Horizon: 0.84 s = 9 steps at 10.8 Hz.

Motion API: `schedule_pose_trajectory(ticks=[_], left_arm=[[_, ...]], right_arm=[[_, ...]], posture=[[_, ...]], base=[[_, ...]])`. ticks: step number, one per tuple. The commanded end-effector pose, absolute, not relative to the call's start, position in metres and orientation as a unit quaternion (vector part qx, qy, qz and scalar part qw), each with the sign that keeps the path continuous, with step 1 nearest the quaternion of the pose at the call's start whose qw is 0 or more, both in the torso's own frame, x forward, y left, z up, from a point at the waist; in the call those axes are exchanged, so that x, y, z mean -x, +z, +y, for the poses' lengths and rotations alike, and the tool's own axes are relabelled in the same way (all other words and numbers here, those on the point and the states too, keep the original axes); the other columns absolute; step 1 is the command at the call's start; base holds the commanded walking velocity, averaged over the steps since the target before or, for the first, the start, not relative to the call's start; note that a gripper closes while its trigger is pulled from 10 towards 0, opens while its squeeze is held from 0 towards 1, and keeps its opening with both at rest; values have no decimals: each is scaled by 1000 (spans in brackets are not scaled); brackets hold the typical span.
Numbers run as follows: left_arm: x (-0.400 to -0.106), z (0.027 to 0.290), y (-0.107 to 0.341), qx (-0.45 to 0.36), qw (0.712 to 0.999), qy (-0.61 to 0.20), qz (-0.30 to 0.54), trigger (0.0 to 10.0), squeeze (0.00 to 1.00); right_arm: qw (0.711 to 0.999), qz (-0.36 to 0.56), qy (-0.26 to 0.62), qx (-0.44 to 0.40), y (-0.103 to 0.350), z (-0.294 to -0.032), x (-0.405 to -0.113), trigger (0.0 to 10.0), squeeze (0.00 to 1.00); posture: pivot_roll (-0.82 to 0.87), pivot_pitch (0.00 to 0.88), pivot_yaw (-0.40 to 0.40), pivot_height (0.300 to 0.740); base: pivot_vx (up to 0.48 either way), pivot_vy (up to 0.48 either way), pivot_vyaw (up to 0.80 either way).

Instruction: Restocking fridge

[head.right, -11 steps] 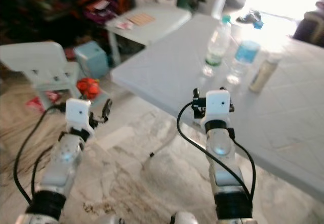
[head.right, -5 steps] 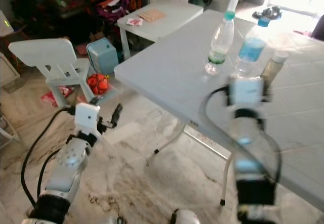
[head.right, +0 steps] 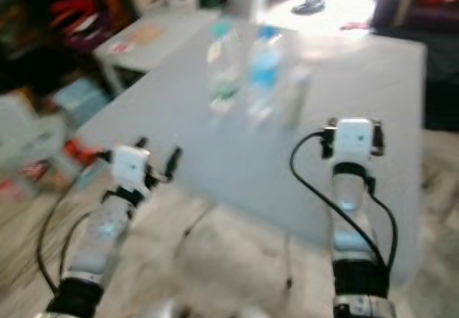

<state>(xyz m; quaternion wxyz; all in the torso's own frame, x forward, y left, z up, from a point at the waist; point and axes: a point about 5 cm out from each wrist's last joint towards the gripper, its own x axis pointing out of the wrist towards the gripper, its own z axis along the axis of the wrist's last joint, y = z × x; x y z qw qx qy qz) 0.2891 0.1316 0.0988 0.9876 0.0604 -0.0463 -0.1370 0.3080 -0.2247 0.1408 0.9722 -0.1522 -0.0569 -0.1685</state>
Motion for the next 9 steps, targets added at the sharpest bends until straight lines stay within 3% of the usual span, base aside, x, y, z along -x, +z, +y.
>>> schedule_pose_trajectory(ticks=[1, 4, 5, 7, 9], left_arm=[[-288, 138, 95, -62, 990, -125, -38, 10000, 0], [-288, 144, 96, -63, 992, -103, -39, 10000, 0], [-288, 144, 96, -60, 992, -106, -38, 10000, 0], [-288, 143, 95, -58, 991, -112, -34, 10000, 0], [-289, 142, 96, -71, 990, -114, -37, 10000, 0]], right_arm=[[974, -66, -146, 158, 143, -216, -311, 10000, 0], [985, -97, -51, 137, 153, -198, -315, 10000, 0], [985, -107, -32, 134, 153, -192, -313, 10000, 0], [986, -111, -14, 125, 153, -185, -311, 10000, 0], [985, -116, -23, 129, 155, -187, -311, 10000, 0]], posture=[[4, 58, 28, 740], [5, 56, 25, 740], [7, 54, 27, 740], [5, 56, 29, 740], [3, 62, 31, 740]], base=[[0, 0, 0], [0, 0, 0], [0, 0, 800], [319, 356, 791], [285, 178, 0]])
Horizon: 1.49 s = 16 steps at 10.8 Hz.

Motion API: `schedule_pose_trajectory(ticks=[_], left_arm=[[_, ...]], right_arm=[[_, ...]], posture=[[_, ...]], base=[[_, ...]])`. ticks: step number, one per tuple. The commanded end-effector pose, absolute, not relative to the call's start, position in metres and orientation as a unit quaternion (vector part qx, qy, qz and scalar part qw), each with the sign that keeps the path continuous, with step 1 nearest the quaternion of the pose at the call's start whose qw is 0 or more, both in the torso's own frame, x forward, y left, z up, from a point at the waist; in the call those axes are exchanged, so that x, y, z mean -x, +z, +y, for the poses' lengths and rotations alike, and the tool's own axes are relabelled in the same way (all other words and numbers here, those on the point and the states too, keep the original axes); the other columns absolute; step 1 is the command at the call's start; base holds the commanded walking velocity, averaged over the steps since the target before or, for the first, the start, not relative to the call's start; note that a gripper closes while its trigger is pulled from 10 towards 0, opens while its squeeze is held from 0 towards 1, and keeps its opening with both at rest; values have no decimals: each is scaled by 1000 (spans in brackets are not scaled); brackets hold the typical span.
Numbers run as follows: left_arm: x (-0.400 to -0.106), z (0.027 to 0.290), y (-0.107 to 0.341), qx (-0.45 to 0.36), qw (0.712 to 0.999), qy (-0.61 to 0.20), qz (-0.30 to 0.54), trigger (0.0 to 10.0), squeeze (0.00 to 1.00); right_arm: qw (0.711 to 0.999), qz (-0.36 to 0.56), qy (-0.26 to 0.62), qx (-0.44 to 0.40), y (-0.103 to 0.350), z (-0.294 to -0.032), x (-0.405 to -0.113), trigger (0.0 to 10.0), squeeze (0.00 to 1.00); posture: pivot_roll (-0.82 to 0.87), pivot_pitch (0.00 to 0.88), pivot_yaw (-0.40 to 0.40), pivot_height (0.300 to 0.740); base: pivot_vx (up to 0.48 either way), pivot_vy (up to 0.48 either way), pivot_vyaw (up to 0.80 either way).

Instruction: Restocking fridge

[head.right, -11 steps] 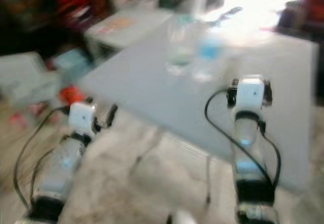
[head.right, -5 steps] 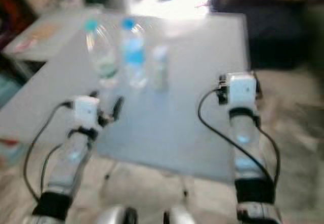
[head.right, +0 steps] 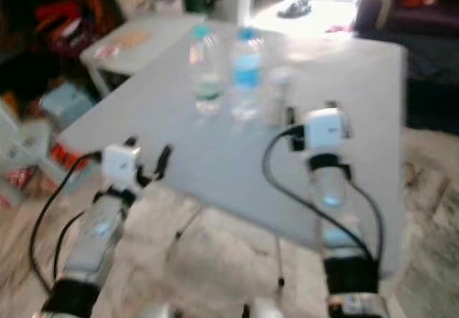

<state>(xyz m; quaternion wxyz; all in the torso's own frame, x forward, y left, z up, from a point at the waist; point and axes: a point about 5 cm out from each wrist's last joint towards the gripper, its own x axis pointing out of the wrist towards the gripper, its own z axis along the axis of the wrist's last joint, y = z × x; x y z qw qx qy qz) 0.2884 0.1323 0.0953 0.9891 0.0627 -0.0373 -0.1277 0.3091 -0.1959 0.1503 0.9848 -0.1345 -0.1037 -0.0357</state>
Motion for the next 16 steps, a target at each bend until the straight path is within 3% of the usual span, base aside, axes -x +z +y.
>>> schedule_pose_trajectory(ticks=[1, 3, 6, 9, 15, 16], left_arm=[[-288, 140, 97, -73, 990, -118, -39, 10000, 0], [-286, 136, 97, -73, 989, -124, -43, 10000, 0], [-285, 133, 99, -90, 985, -142, -49, 10000, 0], [-284, 136, 102, -98, 983, -149, -48, 10000, 0], [-280, 140, 103, -96, 982, -161, -37, 10000, 0], [-280, 141, 103, -96, 981, -162, -36, 10000, 0]], right_arm=[[984, -114, -31, 131, 154, -188, -311, 10000, 0], [983, -108, -50, 141, 151, -189, -309, 10000, 0], [968, -117, -134, 177, 163, -220, -314, 10000, 0], [970, -118, -127, 170, 180, -242, -335, 10000, 0], [978, -133, -70, 147, 194, -231, -356, 10000, 16], [977, -135, -75, 146, 198, -232, -359, 10000, 1000]], posture=[[3, 62, 31, 740], [6, 65, 29, 740], [10, 72, 36, 740], [29, 92, 62, 740], [48, 124, 83, 740], [52, 128, 84, 740]], base=[[0, 0, 0], [0, 0, 0], [0, 0, 0], [0, 0, 0], [0, 0, 0], [0, 0, 0]])
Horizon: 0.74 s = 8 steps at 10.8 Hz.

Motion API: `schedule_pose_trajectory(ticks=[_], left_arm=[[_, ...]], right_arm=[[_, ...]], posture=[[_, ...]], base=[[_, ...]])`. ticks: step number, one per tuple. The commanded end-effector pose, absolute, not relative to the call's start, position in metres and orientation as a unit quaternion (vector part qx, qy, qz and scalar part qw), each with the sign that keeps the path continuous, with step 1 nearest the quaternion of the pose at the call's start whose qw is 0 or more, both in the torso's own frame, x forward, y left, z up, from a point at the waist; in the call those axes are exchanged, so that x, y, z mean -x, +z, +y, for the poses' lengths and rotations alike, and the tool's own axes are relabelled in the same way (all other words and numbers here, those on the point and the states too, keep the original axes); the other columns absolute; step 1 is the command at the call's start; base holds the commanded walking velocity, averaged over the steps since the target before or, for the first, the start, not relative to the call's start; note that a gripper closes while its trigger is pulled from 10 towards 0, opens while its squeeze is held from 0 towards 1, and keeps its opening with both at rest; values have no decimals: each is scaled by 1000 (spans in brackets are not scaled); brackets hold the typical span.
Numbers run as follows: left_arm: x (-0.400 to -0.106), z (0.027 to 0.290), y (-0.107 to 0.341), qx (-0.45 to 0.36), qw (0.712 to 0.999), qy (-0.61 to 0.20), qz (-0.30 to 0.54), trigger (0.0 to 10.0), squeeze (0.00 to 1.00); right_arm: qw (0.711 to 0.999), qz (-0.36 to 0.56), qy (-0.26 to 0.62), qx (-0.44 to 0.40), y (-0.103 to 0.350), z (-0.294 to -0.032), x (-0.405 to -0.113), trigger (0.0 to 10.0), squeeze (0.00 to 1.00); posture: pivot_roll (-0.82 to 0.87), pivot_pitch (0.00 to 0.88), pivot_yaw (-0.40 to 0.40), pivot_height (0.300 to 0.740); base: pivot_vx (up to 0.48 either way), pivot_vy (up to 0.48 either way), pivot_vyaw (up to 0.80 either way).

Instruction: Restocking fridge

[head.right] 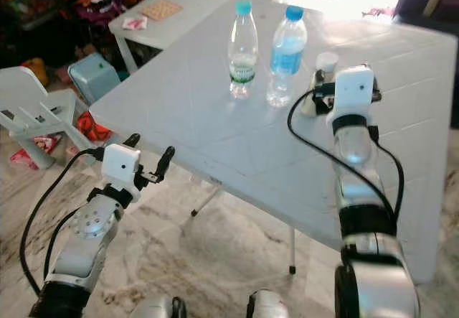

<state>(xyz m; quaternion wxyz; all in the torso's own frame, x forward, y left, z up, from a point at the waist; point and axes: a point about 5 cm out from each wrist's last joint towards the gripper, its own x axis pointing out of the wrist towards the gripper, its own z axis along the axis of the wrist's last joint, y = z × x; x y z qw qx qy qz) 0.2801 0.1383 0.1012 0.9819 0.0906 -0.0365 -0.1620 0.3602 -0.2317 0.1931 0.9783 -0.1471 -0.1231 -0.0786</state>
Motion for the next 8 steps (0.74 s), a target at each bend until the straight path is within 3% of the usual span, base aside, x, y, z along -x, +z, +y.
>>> schedule_pose_trajectory(ticks=[1, 2, 3, 6, 7, 8], left_arm=[[-279, 141, 103, -97, 981, -163, -34, 10000, 0], [-279, 142, 103, -98, 981, -163, -34, 10000, 0], [-278, 143, 103, -100, 981, -164, -33, 10000, 0], [-275, 145, 103, -104, 981, -163, -29, 10000, 0], [-275, 145, 103, -106, 980, -164, -28, 10000, 0], [-275, 146, 105, -107, 980, -164, -28, 10000, 0]], right_arm=[[977, -135, -75, 149, 202, -232, -365, 10000, 1000], [977, -136, -73, 149, 205, -231, -369, 10000, 969], [977, -137, -70, 151, 208, -231, -373, 10000, 16], [979, -125, -63, 147, 212, -231, -383, 10000, 0], [983, -108, -67, 129, 210, -234, -387, 8510, 0], [985, -103, -63, 121, 211, -236, -390, 0, 0]], posture=[[56, 130, 86, 740], [60, 131, 86, 740], [65, 133, 86, 740], [81, 138, 87, 740], [88, 139, 88, 740], [99, 139, 89, 740]], base=[[0, 0, 0], [0, 0, 0], [0, 0, 0], [0, 0, 0], [0, 0, 0], [0, 0, 0]])
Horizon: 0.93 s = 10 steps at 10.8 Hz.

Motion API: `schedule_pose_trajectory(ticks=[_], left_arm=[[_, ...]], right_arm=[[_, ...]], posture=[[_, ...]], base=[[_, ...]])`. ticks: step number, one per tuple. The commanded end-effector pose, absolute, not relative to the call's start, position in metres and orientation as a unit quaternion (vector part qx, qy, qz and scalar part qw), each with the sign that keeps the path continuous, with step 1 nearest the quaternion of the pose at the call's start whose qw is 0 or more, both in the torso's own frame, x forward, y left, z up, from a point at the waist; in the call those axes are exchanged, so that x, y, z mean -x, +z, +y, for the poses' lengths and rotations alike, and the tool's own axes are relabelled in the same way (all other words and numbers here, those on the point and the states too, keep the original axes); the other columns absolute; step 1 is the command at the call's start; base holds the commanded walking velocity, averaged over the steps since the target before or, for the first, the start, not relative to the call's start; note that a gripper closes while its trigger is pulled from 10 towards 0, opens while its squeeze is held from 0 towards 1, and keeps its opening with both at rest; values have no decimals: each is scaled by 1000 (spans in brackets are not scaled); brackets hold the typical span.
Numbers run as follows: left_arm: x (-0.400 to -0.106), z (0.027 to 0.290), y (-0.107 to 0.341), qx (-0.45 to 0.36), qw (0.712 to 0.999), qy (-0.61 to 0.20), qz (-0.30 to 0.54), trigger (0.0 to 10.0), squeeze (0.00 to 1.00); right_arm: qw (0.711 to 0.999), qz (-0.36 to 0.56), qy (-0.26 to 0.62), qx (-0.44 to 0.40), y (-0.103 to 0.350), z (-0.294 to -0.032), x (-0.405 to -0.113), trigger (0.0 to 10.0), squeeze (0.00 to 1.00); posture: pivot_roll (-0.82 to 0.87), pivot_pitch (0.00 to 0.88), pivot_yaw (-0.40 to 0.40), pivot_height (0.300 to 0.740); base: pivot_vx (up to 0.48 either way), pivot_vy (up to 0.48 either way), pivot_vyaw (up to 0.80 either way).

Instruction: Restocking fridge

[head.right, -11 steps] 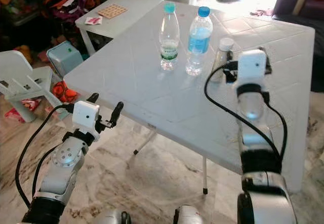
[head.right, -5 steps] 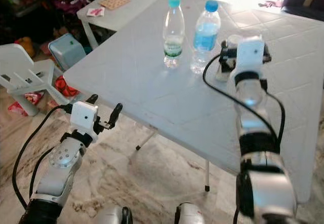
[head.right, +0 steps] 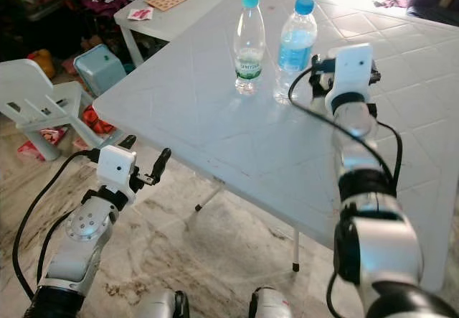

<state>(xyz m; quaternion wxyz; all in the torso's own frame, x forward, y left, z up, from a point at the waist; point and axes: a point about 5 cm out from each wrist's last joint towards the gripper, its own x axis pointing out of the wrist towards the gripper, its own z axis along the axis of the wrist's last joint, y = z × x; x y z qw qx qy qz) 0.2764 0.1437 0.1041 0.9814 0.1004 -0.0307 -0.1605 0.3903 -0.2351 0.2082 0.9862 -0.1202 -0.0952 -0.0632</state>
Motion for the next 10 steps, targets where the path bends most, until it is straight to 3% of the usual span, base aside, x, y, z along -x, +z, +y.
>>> schedule_pose_trajectory(ticks=[1, 10], left_arm=[[-275, 148, 106, -109, 980, -163, -28, 10000, 0], [-273, 145, 105, -106, 981, -161, -25, 10000, 0]], right_arm=[[987, -99, -60, 109, 212, -236, -392, 0, 0], [984, -113, -57, 125, 214, -238, -392, 0, 0]], posture=[[104, 140, 91, 740], [94, 136, 70, 740]], base=[[0, 0, 0], [0, 0, 0]])
